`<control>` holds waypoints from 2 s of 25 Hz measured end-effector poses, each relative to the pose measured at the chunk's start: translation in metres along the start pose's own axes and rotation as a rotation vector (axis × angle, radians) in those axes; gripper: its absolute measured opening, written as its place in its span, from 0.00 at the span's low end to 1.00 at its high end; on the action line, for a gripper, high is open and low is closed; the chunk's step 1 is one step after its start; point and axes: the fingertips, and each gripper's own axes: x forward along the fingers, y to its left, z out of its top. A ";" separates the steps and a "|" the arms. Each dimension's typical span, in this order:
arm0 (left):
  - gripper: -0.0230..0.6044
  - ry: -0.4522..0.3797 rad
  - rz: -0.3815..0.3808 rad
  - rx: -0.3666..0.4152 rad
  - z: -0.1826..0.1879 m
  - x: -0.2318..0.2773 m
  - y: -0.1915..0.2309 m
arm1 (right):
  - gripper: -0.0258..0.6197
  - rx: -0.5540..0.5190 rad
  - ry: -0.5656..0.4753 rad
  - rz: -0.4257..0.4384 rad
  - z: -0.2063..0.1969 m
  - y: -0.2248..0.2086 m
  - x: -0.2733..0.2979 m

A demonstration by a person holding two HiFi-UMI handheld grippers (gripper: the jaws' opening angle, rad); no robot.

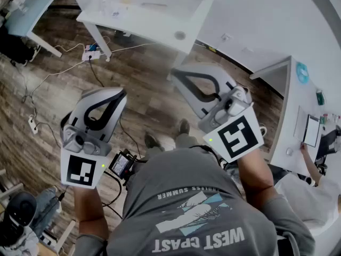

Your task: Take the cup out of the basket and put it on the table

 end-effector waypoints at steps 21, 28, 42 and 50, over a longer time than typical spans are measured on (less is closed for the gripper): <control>0.05 0.043 0.014 -0.049 0.000 0.033 0.011 | 0.06 0.019 -0.028 0.091 -0.013 -0.038 0.010; 0.05 0.088 0.044 -0.054 0.003 0.084 0.029 | 0.06 0.069 -0.093 0.084 -0.040 -0.097 0.017; 0.05 0.152 0.101 -0.057 0.023 0.204 0.035 | 0.06 0.072 -0.169 0.188 -0.104 -0.181 -0.001; 0.05 0.148 0.068 -0.051 -0.012 0.217 0.076 | 0.06 0.189 -0.173 0.130 -0.112 -0.202 0.042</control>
